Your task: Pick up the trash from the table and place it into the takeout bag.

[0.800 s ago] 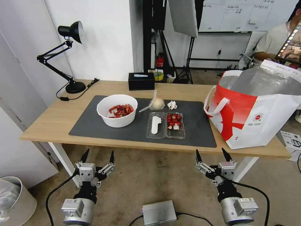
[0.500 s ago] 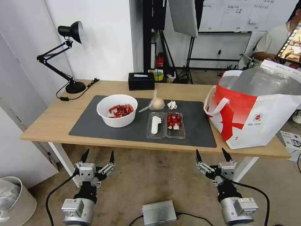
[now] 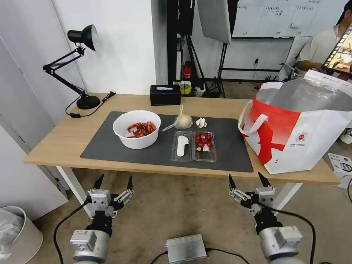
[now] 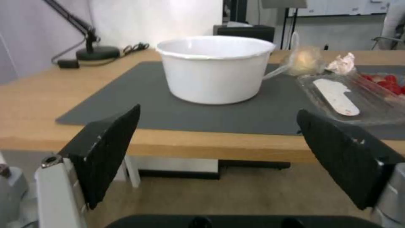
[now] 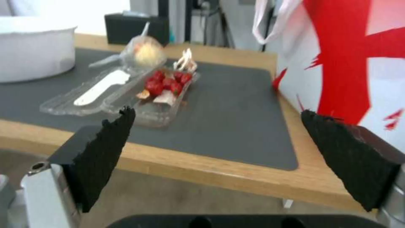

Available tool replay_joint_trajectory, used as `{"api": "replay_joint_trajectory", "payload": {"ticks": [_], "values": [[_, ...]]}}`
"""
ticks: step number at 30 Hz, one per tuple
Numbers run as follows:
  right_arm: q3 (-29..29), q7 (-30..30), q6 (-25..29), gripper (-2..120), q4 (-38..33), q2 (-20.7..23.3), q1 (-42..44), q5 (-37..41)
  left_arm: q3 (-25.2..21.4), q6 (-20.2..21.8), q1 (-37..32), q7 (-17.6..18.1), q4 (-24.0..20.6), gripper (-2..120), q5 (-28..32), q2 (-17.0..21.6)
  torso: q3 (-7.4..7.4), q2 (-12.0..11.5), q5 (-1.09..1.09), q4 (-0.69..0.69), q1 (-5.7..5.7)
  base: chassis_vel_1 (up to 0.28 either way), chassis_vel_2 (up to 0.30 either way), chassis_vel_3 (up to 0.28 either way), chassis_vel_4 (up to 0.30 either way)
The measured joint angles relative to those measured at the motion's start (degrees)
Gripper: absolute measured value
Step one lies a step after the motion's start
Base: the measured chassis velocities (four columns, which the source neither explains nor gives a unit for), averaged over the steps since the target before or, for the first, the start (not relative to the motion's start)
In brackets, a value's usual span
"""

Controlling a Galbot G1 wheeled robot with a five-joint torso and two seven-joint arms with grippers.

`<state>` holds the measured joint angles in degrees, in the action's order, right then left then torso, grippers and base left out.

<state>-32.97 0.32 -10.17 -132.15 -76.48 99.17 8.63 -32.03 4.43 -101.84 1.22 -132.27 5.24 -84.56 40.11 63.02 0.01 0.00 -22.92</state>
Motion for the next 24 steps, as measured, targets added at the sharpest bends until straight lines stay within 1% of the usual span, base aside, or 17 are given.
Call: {"api": "replay_joint_trajectory", "payload": {"ticks": [3,4,7,8,9,10,11,12,13,14,15,16,19,20,21,22,24], "values": [[-0.87,0.21,-6.05,100,-0.34,5.53,-2.37,5.06,-0.64,4.62,1.42,1.39,-0.78,100,5.39,1.47,0.0,0.0,0.0,0.0,0.0,0.0,0.0,0.0,0.0],[-0.87,0.21,-6.05,100,-0.34,5.53,-2.37,5.06,-0.64,4.62,1.42,1.39,-0.78,100,5.39,1.47,0.0,0.0,0.0,0.0,0.0,0.0,0.0,0.0,0.0],[-1.81,0.43,-12.36,100,-0.69,11.42,-4.86,10.38,-1.35,9.85,2.98,2.92,-1.64,100,11.54,3.14,0.0,0.0,0.0,0.0,-0.01,0.0,0.0,0.0,0.0],[-1.81,0.43,-12.36,100,-0.69,11.42,-4.86,10.38,-1.35,9.85,2.98,2.92,-1.64,100,11.54,3.14,0.0,0.0,0.0,0.0,-0.01,0.0,0.0,0.0,0.0],[-2.13,0.51,-14.6,100,-0.8,13.47,-5.75,12.29,-1.63,11.86,3.61,3.55,-1.96,100,13.87,3.81,0.0,0.0,0.0,0.0,0.0,0.0,0.0,0.0,0.0],[-2.3,0.54,-15.69,100,-0.87,14.49,-6.19,13.22,-1.72,12.61,3.85,3.79,-2.09,100,14.77,4.04,0.0,0.0,0.0,0.0,-0.01,0.0,0.0,0.0,0.0],[-2.3,0.54,-15.69,100,-0.87,14.49,-6.19,13.22,-1.72,12.61,3.85,3.79,-2.09,100,14.77,4.04,0.0,0.0,0.0,0.0,-0.01,0.0,0.0,0.0,0.0],[-2.72,0.65,-18.62,100,-1.03,17.2,-7.35,15.73,-2.1,15.28,4.63,4.54,-2.54,100,17.81,4.87,0.0,0.0,-0.01,0.0,-0.01,0.0,0.0,0.0,0.0],[-2.58,0.88,-19.5,100,-0.58,18.71,-8.59,17.09,-2.35,17.09,5.21,5.07,-2.84,100,19.96,5.46,0.0,0.0,-0.04,0.0,-0.01,0.0,0.0,0.0,0.0],[-2.34,0.92,-19.49,100,-0.18,19.25,-9.34,17.68,-2.55,18.6,5.66,5.52,-3.11,100,21.72,5.93,0.0,-0.01,-0.01,0.01,-0.01,0.0,0.0,0.0,0.0],[-2.34,0.92,-19.49,100,-0.18,19.25,-9.34,17.68,-2.55,18.6,5.66,5.52,-3.11,100,21.72,5.93,0.0,-0.01,-0.01,0.01,-0.01,0.0,0.0,0.0,0.0],[-2.17,0.87,-19.1,100,0.16,19.53,-9.64,18.0,-2.79,20.14,6.11,6.04,-3.35,100,23.49,6.42,0.01,-0.01,0.01,0.01,-0.01,0.0,0.0,0.0,0.0],[-2.03,0.0,-15.57,100,0.93,19.66,-9.89,18.15,-3.43,24.84,7.56,7.41,-4.1,100,29.01,7.93,0.0,-0.01,-0.01,-0.01,-0.01,0.0,0.0,0.0,0.0],[-2.03,0.0,-15.57,100,0.93,19.66,-9.89,18.15,-3.43,24.84,7.56,7.41,-4.1,100,29.01,7.93,0.0,-0.01,-0.01,-0.01,-0.01,0.0,0.0,0.0,0.0],[-1.94,-0.28,-14.52,100,1.1,19.62,-9.98,18.18,-3.67,26.63,8.08,7.91,-4.41,100,31.09,8.5,0.0,-0.01,-0.01,-0.01,0.0,0.0,0.0,0.0,0.0],[-1.87,-0.46,-13.86,100,1.19,19.57,-10.0,18.18,-3.73,27.18,8.24,8.08,-4.5,100,31.73,8.68,0.0,-0.01,-0.02,0.0,-0.01,0.0,0.0,0.0,0.0],[-1.8,-0.66,-13.24,100,1.25,19.51,-10.03,18.18,-3.76,27.43,8.31,8.17,-4.51,100,32.0,8.75,0.01,-0.01,-0.01,0.0,-0.01,0.0,0.0,0.0,0.0]]}}
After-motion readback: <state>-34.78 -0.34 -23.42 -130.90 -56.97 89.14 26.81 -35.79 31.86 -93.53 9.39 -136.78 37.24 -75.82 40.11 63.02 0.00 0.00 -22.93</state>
